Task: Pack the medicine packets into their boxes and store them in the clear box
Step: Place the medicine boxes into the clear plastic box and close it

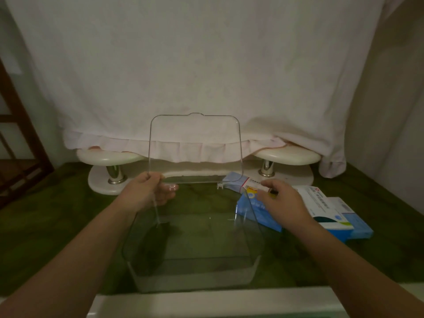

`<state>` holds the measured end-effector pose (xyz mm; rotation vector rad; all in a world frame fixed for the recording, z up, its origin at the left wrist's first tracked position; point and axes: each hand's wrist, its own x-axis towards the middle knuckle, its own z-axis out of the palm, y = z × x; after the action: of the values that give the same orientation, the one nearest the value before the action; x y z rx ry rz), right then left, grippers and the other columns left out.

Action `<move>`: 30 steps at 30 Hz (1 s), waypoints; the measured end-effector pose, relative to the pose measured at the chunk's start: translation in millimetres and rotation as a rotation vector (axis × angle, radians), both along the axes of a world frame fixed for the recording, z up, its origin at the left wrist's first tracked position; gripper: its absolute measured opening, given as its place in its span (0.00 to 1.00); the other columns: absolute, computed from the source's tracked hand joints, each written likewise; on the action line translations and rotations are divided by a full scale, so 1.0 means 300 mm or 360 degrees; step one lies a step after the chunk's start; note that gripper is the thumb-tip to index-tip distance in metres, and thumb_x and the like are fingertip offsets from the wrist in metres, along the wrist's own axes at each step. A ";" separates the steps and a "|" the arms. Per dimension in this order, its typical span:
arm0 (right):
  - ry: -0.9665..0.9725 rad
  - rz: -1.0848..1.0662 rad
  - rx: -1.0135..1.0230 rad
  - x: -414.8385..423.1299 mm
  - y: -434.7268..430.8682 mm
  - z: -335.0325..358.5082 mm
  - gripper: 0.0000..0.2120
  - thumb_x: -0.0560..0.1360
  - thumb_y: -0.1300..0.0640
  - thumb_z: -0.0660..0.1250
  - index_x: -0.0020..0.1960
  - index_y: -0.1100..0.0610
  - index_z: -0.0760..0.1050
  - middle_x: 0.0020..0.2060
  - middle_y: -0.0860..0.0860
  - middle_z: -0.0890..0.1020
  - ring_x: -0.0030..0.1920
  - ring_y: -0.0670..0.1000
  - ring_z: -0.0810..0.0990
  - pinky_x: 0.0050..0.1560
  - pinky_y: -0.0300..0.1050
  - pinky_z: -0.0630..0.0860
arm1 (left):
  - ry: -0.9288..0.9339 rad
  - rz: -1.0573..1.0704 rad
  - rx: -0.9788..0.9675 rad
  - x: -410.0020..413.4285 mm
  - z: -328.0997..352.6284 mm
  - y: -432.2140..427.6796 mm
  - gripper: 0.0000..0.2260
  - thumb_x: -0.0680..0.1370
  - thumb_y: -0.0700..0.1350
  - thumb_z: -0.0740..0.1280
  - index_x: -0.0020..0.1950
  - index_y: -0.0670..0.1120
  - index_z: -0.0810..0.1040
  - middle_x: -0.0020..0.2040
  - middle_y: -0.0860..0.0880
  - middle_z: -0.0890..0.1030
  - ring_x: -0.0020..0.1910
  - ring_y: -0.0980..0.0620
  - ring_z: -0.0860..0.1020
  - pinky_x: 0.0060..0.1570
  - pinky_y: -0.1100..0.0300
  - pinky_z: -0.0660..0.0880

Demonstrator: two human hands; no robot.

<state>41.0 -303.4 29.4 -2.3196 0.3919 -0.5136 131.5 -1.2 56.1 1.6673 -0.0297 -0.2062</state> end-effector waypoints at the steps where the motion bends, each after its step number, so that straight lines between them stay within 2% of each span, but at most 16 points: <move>1: 0.0062 0.0028 -0.0058 -0.007 0.000 -0.008 0.19 0.77 0.48 0.68 0.67 0.51 0.75 0.60 0.49 0.77 0.51 0.44 0.75 0.51 0.39 0.71 | -0.0001 0.0011 -0.0002 0.001 -0.002 0.011 0.10 0.84 0.46 0.58 0.58 0.42 0.75 0.46 0.44 0.87 0.48 0.44 0.85 0.56 0.45 0.79; 4: 0.0279 0.0117 -0.0248 -0.023 0.005 -0.024 0.28 0.74 0.44 0.70 0.71 0.50 0.70 0.66 0.49 0.74 0.63 0.49 0.73 0.66 0.47 0.70 | 0.0003 0.0040 -0.0010 0.004 -0.005 0.033 0.09 0.84 0.46 0.59 0.57 0.43 0.75 0.46 0.44 0.87 0.48 0.44 0.85 0.58 0.44 0.78; 7: 0.0380 0.0149 -0.0457 -0.037 0.016 -0.034 0.30 0.74 0.42 0.68 0.73 0.47 0.67 0.68 0.49 0.72 0.67 0.51 0.70 0.70 0.54 0.67 | 0.0013 0.0048 -0.0024 0.005 -0.006 0.033 0.09 0.84 0.45 0.59 0.58 0.43 0.75 0.48 0.44 0.86 0.49 0.44 0.85 0.57 0.44 0.78; 9: 0.0367 0.0137 -0.0513 -0.042 0.022 -0.039 0.29 0.74 0.41 0.67 0.73 0.46 0.66 0.69 0.49 0.71 0.69 0.51 0.68 0.72 0.55 0.64 | 0.0011 0.0053 -0.0039 0.009 -0.005 0.033 0.10 0.83 0.45 0.59 0.58 0.43 0.75 0.48 0.44 0.86 0.48 0.45 0.85 0.57 0.45 0.78; 16: 0.0350 0.0118 -0.0545 -0.055 0.035 -0.038 0.29 0.76 0.43 0.66 0.74 0.45 0.63 0.72 0.48 0.68 0.70 0.51 0.66 0.73 0.52 0.61 | 0.0039 0.0103 -0.0022 0.052 0.007 0.013 0.08 0.83 0.45 0.59 0.57 0.44 0.76 0.49 0.44 0.86 0.46 0.46 0.86 0.55 0.46 0.80; 22: 0.0372 0.0043 -0.0543 -0.074 0.034 -0.046 0.30 0.76 0.42 0.65 0.75 0.45 0.61 0.73 0.47 0.66 0.71 0.50 0.65 0.74 0.52 0.61 | 0.0102 0.0066 0.0006 0.108 0.025 -0.001 0.08 0.84 0.44 0.59 0.58 0.42 0.74 0.50 0.42 0.85 0.48 0.43 0.85 0.56 0.45 0.79; 26: 0.0378 0.0009 -0.0445 -0.080 0.029 -0.043 0.30 0.75 0.42 0.67 0.75 0.45 0.63 0.72 0.47 0.68 0.70 0.51 0.66 0.73 0.55 0.63 | 0.0151 0.0029 0.0022 0.131 0.026 -0.001 0.09 0.84 0.44 0.59 0.59 0.42 0.74 0.47 0.44 0.87 0.49 0.43 0.85 0.58 0.45 0.78; 30: 0.0279 -0.0025 -0.0190 -0.081 0.023 -0.017 0.29 0.74 0.41 0.68 0.73 0.45 0.66 0.70 0.47 0.71 0.68 0.51 0.70 0.69 0.54 0.66 | 0.0164 0.0020 0.0019 0.136 0.020 0.004 0.09 0.83 0.44 0.60 0.59 0.42 0.74 0.47 0.44 0.87 0.49 0.44 0.85 0.58 0.44 0.78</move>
<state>16.6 -296.5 24.3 -2.4878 0.4745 -0.3502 172.3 0.1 62.2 1.6659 0.0596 -0.2833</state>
